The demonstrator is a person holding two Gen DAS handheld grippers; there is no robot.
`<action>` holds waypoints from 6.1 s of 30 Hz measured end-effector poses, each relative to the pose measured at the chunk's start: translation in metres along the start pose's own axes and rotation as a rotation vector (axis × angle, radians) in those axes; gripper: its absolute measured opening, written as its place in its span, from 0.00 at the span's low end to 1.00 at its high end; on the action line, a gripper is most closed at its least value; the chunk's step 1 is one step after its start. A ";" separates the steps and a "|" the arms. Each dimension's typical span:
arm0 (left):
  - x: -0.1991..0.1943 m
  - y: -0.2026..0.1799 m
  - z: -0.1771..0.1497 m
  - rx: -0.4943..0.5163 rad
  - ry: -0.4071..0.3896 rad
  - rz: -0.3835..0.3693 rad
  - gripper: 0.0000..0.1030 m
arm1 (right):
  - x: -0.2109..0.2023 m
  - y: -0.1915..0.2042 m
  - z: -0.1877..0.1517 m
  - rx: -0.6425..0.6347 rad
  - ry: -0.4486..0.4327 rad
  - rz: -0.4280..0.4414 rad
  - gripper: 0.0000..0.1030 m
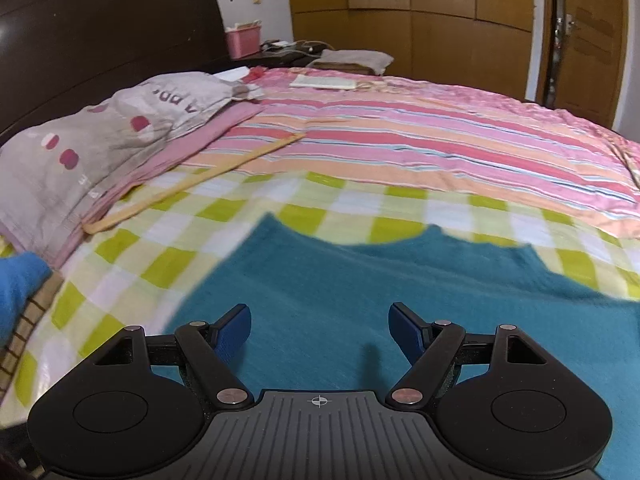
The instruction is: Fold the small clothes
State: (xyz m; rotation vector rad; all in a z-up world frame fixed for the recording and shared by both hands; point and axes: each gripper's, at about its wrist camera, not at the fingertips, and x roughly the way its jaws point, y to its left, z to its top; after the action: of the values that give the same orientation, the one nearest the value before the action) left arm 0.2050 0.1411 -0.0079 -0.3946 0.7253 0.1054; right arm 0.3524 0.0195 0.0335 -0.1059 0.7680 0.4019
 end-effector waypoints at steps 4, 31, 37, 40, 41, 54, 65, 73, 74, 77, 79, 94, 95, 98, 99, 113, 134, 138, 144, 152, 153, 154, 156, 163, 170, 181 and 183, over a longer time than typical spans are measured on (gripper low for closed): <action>0.001 0.005 0.000 -0.030 0.012 -0.021 0.60 | 0.013 0.011 0.013 0.028 0.043 0.049 0.75; 0.004 0.005 -0.007 -0.054 0.022 -0.050 0.65 | 0.103 0.069 0.021 -0.222 0.260 -0.175 0.85; 0.009 0.002 -0.007 -0.050 0.031 -0.071 0.71 | 0.101 0.068 0.019 -0.228 0.241 -0.165 0.84; 0.011 0.002 -0.008 -0.036 0.025 -0.074 0.71 | 0.099 0.068 0.018 -0.226 0.232 -0.166 0.84; 0.010 0.003 -0.008 -0.033 0.020 -0.078 0.72 | 0.098 0.069 0.018 -0.227 0.225 -0.166 0.84; -0.039 -0.056 -0.011 0.188 -0.299 0.021 0.71 | -0.088 -0.113 -0.031 0.087 -0.187 -0.102 0.84; -0.001 -0.160 -0.017 0.377 -0.176 -0.121 0.71 | -0.081 -0.269 -0.073 0.334 -0.096 -0.167 0.84; 0.010 -0.177 -0.031 0.417 -0.137 -0.112 0.72 | -0.081 -0.277 -0.089 0.323 -0.111 -0.088 0.53; 0.011 -0.178 -0.031 0.421 -0.139 -0.109 0.72 | -0.079 -0.276 -0.088 0.314 -0.112 -0.090 0.53; 0.010 -0.178 -0.027 0.429 -0.158 -0.099 0.72 | -0.067 -0.280 -0.081 0.314 -0.100 -0.075 0.56; 0.011 -0.174 -0.022 0.422 -0.168 -0.081 0.72 | -0.059 -0.280 -0.075 0.307 -0.077 -0.075 0.56; 0.023 -0.159 0.000 0.407 -0.193 -0.014 0.72 | -0.052 -0.275 -0.071 0.252 -0.045 -0.076 0.45; 0.023 -0.155 0.002 0.398 -0.200 -0.001 0.72 | -0.050 -0.276 -0.072 0.255 -0.046 -0.078 0.45; 0.025 -0.138 0.011 0.354 -0.204 0.059 0.72 | -0.045 -0.277 -0.072 0.282 -0.042 -0.075 0.44; 0.027 -0.133 0.013 0.341 -0.201 0.075 0.72 | -0.047 -0.277 -0.071 0.291 -0.048 -0.072 0.33; 0.048 -0.110 0.007 0.325 -0.193 0.179 0.71 | -0.068 -0.309 -0.089 0.474 -0.141 -0.154 0.09; -0.013 -0.064 -0.024 0.182 -0.209 0.148 0.73 | -0.112 -0.241 -0.048 0.336 -0.172 -0.234 0.74; -0.017 -0.053 -0.025 0.130 -0.208 0.161 0.73 | -0.086 -0.162 -0.020 0.190 -0.073 -0.066 0.85; -0.008 -0.024 -0.026 0.005 -0.137 0.098 0.73 | -0.015 -0.051 0.022 0.030 0.060 0.053 0.85; 0.000 -0.012 -0.024 -0.039 -0.099 0.027 0.73 | 0.086 0.023 0.058 -0.024 0.257 -0.040 0.90; 0.001 -0.011 -0.023 -0.044 -0.095 0.021 0.73 | 0.092 0.025 0.057 -0.018 0.285 -0.040 0.90; 0.001 -0.010 -0.023 -0.048 -0.094 0.019 0.73 | 0.099 0.030 0.056 -0.018 0.315 -0.049 0.90; 0.002 -0.010 -0.022 -0.053 -0.090 0.016 0.73 | 0.112 0.041 0.053 -0.052 0.349 -0.092 0.92; 0.004 -0.015 -0.026 -0.019 -0.107 0.034 0.74 | 0.130 0.061 0.041 -0.215 0.350 -0.179 0.89; 0.001 -0.023 -0.033 0.005 -0.165 0.037 0.84 | 0.099 0.052 0.048 -0.233 0.311 -0.119 0.46; 0.007 -0.022 -0.040 -0.040 -0.177 -0.015 1.00 | 0.034 0.011 0.066 -0.102 0.210 0.007 0.31; 0.012 -0.026 -0.040 -0.044 -0.172 -0.039 1.00 | 0.024 0.003 0.066 -0.083 0.195 0.024 0.30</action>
State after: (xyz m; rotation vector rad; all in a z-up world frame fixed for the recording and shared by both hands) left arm 0.1946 0.1012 -0.0347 -0.4361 0.5459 0.1178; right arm 0.4101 0.0450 0.0649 -0.2164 0.9453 0.4513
